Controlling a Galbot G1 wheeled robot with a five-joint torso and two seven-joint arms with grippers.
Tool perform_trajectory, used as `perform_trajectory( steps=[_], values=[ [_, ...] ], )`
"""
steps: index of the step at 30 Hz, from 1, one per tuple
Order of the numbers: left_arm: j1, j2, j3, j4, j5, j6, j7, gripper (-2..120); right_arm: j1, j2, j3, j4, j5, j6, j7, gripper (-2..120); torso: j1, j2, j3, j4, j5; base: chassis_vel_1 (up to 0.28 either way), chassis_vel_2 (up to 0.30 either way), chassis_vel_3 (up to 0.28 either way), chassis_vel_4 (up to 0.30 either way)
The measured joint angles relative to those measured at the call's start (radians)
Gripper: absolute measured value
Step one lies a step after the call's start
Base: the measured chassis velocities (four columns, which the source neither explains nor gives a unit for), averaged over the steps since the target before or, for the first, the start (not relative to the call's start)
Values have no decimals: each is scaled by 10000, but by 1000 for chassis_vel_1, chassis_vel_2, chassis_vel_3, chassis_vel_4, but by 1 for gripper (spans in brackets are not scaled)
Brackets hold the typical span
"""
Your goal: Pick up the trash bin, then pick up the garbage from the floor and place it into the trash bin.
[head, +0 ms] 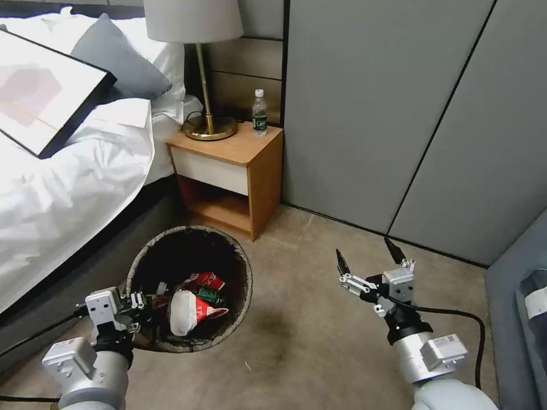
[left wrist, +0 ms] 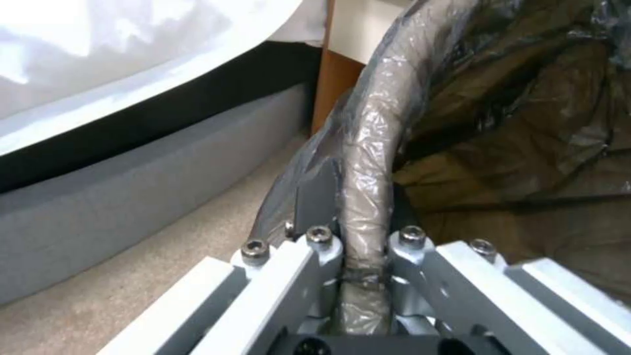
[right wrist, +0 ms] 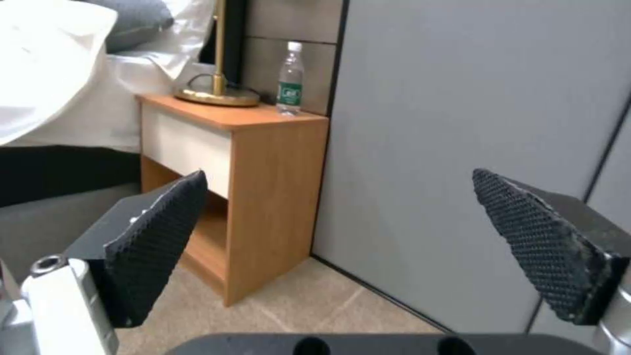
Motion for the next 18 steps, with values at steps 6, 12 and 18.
perform_trajectory(
  steps=[6, 12, 18],
  values=[
    [22, -83, -1, 0, 6, 8, 0, 3, 133, -114, -37, -49, 103, -48, 50, 100, 0, 0, 0, 0, 0, 56, 52, 58, 53],
    [63, -127, 5, 0, 23, 11, 0, 3, 259, -223, -31, -110, 239, -100, 113, 100, 0, 1, 0, 1, 0, 71, 73, 82, 76],
    [86, -136, 6, 0, 29, 11, 0, 3, 392, -316, 16, -122, 435, -237, 171, 100, 0, 0, 0, 1, 0, 77, 84, 84, 83]
  ],
)
